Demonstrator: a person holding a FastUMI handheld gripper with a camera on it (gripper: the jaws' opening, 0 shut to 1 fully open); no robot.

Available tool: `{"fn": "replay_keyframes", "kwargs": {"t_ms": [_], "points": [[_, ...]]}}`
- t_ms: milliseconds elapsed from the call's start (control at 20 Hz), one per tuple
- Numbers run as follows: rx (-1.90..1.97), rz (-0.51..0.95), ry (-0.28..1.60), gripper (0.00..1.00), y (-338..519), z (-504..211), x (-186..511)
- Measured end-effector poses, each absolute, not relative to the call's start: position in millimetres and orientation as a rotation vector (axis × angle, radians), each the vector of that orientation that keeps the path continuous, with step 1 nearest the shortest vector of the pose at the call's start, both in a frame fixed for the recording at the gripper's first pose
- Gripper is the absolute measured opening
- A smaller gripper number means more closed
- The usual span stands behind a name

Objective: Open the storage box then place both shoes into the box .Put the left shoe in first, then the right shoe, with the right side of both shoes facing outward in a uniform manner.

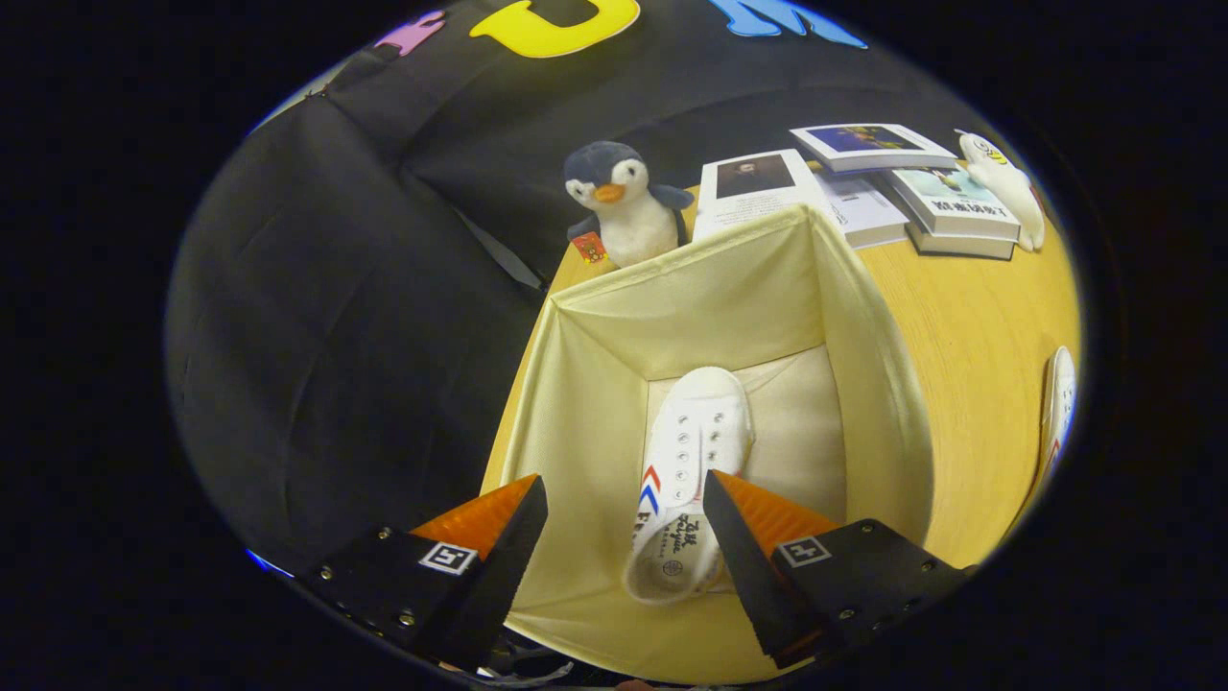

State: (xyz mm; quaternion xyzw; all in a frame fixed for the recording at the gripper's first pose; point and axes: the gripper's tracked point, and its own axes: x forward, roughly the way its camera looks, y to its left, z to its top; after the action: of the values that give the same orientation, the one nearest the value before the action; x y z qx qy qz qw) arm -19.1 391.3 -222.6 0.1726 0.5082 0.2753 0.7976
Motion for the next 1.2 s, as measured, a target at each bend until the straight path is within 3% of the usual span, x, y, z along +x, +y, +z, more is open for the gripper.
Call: {"fn": "replay_keyframes", "kwargs": {"t_ms": [400, 1200], "points": [[0.350, 0.618, 0.948, 0.98, 319, -168, -11], [0.235, 0.281, 0.924, 0.98, 97, -220, 25]]}}
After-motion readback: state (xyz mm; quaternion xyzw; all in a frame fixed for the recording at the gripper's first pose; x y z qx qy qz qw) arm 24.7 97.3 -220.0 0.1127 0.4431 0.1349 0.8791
